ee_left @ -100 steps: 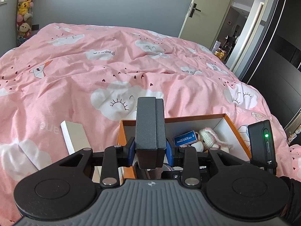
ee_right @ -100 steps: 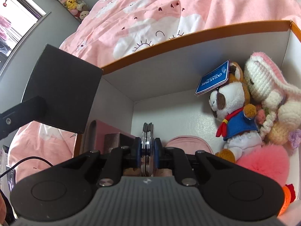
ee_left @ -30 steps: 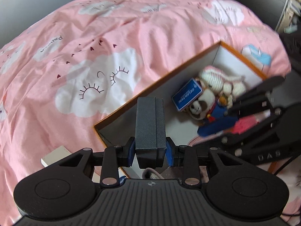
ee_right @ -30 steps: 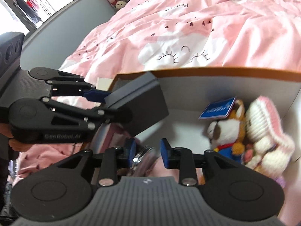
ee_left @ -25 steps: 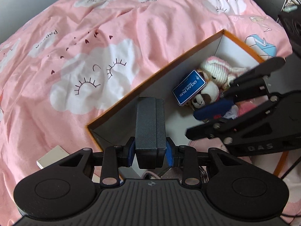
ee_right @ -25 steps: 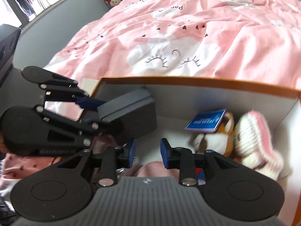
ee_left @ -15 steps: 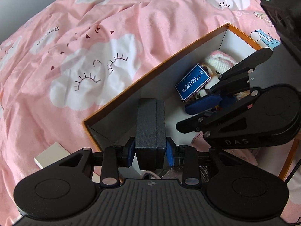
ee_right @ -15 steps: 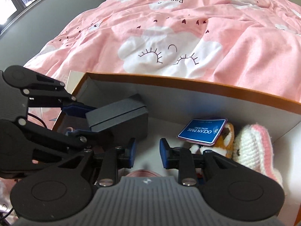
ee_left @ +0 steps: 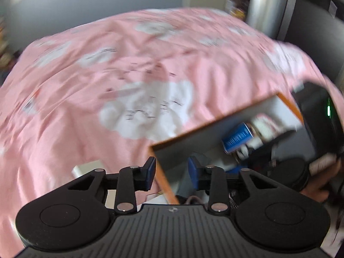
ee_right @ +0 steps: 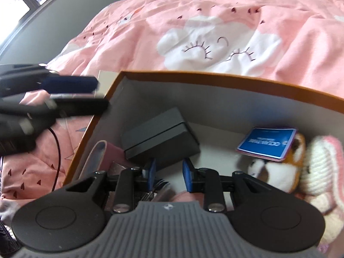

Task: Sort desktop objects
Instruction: 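Lower the black case into the box with left tool and open it, then move both tools back toward the white tube and lotion beside the box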

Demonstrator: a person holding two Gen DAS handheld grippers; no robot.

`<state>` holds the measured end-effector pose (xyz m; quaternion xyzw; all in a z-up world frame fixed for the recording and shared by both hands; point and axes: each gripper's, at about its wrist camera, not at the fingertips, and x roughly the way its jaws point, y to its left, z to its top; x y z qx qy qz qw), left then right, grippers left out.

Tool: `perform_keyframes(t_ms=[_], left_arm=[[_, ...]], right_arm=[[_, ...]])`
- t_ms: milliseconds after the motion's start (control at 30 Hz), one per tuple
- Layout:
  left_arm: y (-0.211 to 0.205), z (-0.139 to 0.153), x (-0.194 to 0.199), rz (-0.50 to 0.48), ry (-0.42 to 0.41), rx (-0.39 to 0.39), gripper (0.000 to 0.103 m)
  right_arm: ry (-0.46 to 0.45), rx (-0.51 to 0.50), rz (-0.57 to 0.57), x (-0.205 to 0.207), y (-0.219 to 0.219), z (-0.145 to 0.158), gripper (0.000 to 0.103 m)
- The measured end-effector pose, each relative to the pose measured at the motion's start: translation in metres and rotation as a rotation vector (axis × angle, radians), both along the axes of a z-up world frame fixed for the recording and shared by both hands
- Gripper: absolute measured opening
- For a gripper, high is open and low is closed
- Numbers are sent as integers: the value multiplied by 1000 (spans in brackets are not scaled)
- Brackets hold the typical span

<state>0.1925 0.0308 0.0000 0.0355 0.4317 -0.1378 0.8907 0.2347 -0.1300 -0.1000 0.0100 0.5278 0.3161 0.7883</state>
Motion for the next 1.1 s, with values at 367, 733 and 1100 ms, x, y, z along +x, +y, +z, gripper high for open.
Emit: perform_keyframes(t_ms=[367, 733, 1100], left_arm=[[41, -16, -14, 167, 52, -137, 30], [45, -32, -17, 198, 90, -157, 30], [45, -36, -23, 209, 79, -131, 30]], right_arm=[[47, 32, -42, 14, 22, -9, 30], [142, 138, -162, 30, 20, -22, 30], [-59, -66, -23, 1, 21, 3, 32]])
